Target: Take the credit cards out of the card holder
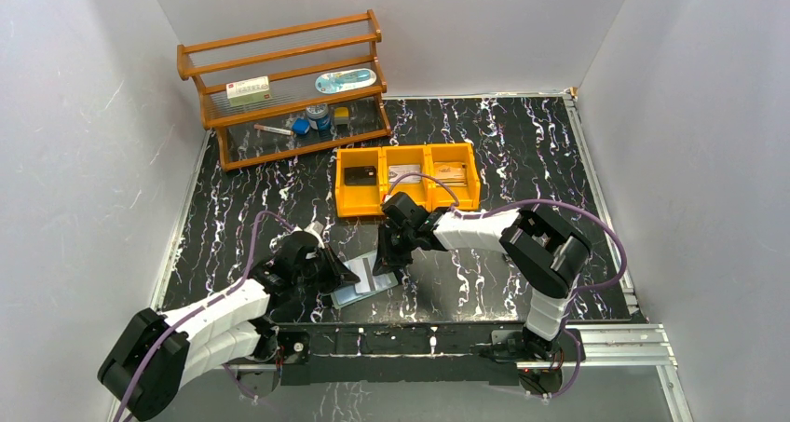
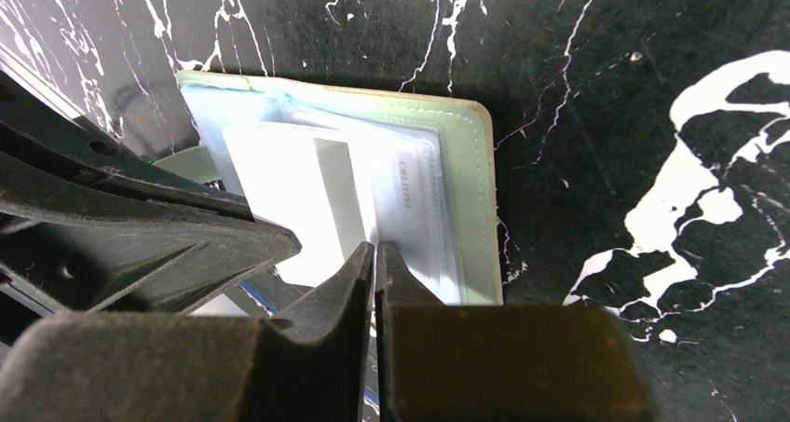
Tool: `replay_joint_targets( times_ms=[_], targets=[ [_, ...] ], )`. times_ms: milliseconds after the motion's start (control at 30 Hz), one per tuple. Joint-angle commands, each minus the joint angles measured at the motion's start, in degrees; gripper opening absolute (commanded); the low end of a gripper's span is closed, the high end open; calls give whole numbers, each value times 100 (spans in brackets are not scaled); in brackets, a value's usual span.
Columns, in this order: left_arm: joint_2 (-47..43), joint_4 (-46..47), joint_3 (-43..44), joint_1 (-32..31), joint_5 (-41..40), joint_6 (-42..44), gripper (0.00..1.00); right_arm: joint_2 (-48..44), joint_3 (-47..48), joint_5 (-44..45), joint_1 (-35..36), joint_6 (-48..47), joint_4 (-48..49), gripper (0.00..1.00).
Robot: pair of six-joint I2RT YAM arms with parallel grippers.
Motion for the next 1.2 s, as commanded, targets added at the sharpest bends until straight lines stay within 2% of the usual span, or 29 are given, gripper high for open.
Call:
replay_joint_targets(
  times_ms=[0, 433, 567, 900, 1033, 1167],
  targets=[
    [-52, -420, 119, 22, -201, 50, 0, 301, -153, 702, -33, -127, -717, 13],
    [-438, -1265, 217, 41, -661, 136, 0, 261, -275, 794, -118, -123, -748, 11],
    [-593, -1836, 447, 39, -970, 209, 0, 210, -262, 692, -119, -151, -647, 11],
    [-839, -1986, 776, 42, -942, 343, 0, -261, 417, 62, -122, -605, -365, 32],
    [-745, -2043, 921, 37, -888, 525, 0, -410, 591, -440, -128, -685, 50, 34],
    [-573, -2018, 995, 42, -809, 617, 0, 113, 675, -1057, -104, -538, 447, 34]
  ],
)
